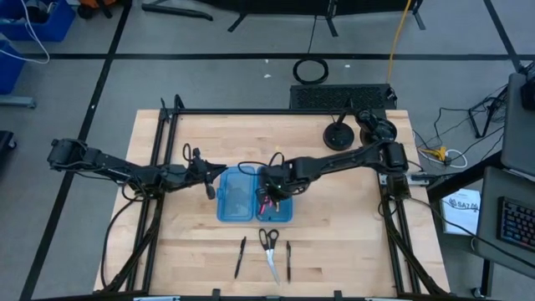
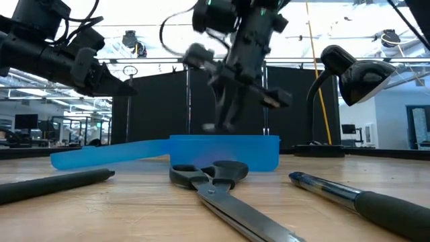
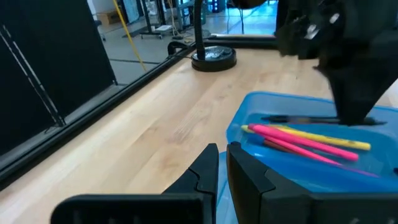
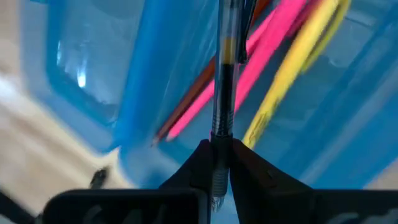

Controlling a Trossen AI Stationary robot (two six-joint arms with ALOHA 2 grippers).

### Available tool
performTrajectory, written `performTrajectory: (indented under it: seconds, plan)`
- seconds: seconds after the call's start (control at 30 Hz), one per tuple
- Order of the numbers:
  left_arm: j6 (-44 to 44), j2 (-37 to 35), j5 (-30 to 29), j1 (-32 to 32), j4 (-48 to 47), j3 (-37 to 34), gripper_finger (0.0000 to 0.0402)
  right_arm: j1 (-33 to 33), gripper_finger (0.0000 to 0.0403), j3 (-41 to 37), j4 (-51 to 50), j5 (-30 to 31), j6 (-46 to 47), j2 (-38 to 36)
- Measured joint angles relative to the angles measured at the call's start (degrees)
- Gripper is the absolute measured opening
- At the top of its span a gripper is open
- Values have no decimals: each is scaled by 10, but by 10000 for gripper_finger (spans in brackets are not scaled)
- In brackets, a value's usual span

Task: Pick & place school supplies into a supply box
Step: Put the right black pen into the blue pencil box

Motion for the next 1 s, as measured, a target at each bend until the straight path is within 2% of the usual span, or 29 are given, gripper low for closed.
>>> performTrajectory:
  seconds: [0.27,0.5,0.83,1.0]
  plan:
    - [-26,0,14,0,-2,0,37,-18,24,-4,15,7,-21,14]
    - [-29,0,31,0,-1,0,37,-28,24,-6,-27,22,-24,14]
    - [-30,0,31,0,-1,0,37,-23,25,-76,30,15,12,13]
    - [-30,0,31,0,-1,0,37,-23,78,-82,47,5,14,13]
